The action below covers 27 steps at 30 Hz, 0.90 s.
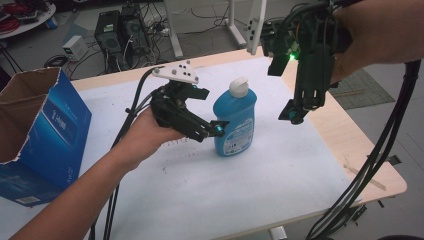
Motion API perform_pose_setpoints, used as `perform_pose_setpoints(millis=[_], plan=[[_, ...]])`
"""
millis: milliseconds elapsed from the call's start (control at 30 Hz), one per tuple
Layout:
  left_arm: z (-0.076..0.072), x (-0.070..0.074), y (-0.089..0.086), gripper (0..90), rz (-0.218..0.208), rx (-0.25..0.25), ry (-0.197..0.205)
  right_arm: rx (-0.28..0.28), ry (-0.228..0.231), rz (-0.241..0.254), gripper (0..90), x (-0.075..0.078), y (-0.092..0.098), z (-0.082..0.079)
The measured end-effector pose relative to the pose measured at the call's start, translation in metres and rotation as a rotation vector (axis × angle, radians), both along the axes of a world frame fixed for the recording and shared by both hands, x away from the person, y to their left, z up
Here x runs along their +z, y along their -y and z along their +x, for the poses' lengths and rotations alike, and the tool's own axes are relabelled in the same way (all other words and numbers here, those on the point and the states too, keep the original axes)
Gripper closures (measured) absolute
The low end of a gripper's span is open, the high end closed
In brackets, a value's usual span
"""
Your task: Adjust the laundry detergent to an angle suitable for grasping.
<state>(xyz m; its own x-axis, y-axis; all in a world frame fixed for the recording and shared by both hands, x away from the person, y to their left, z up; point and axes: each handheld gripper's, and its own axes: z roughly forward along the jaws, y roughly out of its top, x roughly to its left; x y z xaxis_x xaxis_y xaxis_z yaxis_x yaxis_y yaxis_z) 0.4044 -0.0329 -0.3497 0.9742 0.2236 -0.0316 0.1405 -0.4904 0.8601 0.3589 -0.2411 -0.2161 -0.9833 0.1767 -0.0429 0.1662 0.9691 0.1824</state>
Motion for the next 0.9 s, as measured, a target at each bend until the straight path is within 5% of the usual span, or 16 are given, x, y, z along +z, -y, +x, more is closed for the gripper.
perform_pose_setpoints(millis=[600,900], plan=[[0.0,-0.014,0.028,1.9,0.036,-0.014,-0.009,-0.002,-0.004,0.008,1.9,-0.002,0.005,0.003],[0.001,-0.018,0.033,9.3,0.034,-0.012,-0.005,-0.009,-0.004,0.006,1.9,-0.002,0.006,0.003]])
